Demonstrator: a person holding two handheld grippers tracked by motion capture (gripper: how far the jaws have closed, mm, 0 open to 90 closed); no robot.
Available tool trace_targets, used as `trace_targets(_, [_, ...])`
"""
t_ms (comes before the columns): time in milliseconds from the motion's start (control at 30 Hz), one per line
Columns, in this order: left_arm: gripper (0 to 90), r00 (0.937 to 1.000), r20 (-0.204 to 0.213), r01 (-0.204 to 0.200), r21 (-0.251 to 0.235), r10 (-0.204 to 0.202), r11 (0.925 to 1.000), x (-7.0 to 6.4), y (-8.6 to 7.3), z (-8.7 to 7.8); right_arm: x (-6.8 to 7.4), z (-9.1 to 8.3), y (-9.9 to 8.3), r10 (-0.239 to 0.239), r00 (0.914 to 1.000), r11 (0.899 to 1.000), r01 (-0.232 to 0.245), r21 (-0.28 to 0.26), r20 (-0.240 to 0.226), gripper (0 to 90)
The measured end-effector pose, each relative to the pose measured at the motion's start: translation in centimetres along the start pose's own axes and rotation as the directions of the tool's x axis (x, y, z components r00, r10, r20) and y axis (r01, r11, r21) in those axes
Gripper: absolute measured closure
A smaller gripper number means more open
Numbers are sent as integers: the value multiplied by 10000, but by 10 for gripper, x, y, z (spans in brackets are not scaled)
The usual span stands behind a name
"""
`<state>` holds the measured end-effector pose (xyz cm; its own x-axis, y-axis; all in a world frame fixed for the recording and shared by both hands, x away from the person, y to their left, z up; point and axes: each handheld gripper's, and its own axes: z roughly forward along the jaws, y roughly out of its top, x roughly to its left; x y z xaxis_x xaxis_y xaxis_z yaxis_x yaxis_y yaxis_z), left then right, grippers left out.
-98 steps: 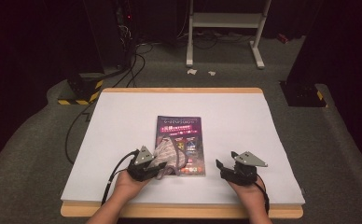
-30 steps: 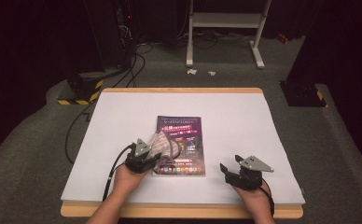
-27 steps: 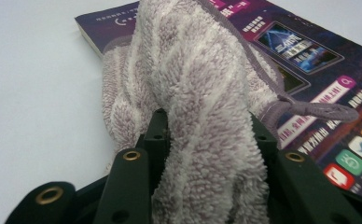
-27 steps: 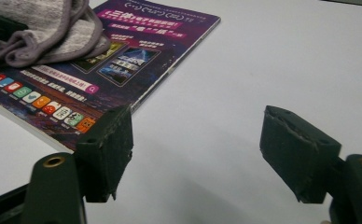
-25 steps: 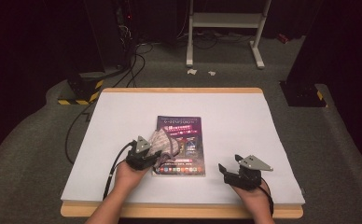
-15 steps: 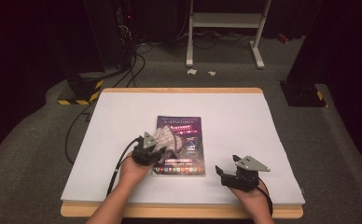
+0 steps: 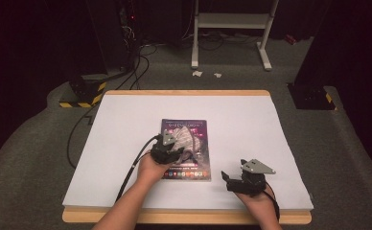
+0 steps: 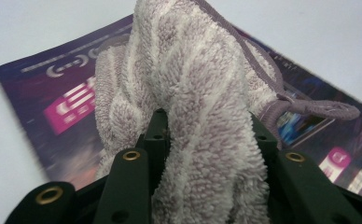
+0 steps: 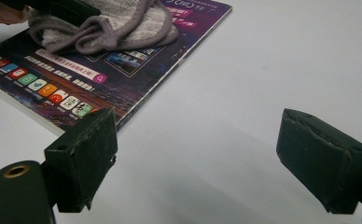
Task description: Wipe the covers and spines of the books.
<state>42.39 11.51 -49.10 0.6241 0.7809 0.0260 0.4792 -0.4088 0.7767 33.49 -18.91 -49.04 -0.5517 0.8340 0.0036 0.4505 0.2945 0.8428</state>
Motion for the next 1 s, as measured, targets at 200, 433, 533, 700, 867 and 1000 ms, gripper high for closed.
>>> trace_targets(200, [617,9991,420,-50,-157,56,9999,-16,13,18,-4,-3,0,86,9999,9999,-85,-147,56,129])
trace_targets(433, [617,9985,547,-35,-295,51,9996,-28,24,33,-5,-5,0,73,10000,9996,-71,-255,67,138])
trace_targets(533, [618,9984,568,-15,-300,32,9995,-28,26,36,-5,-5,0,82,10000,9997,-80,-231,48,138])
trace_targets(700, [622,9989,449,-84,-244,95,9997,-25,25,34,-5,-5,-1,123,9999,9997,-121,-207,84,140])
trace_targets(867, [626,9999,90,55,-183,-54,9998,-9,16,24,-6,-6,-1,131,9998,9996,-128,-251,127,146])
trace_targets(1000, [627,9993,-202,316,-231,-321,9992,8,5,13,-5,-4,0,164,9998,9997,-163,-192,98,148])
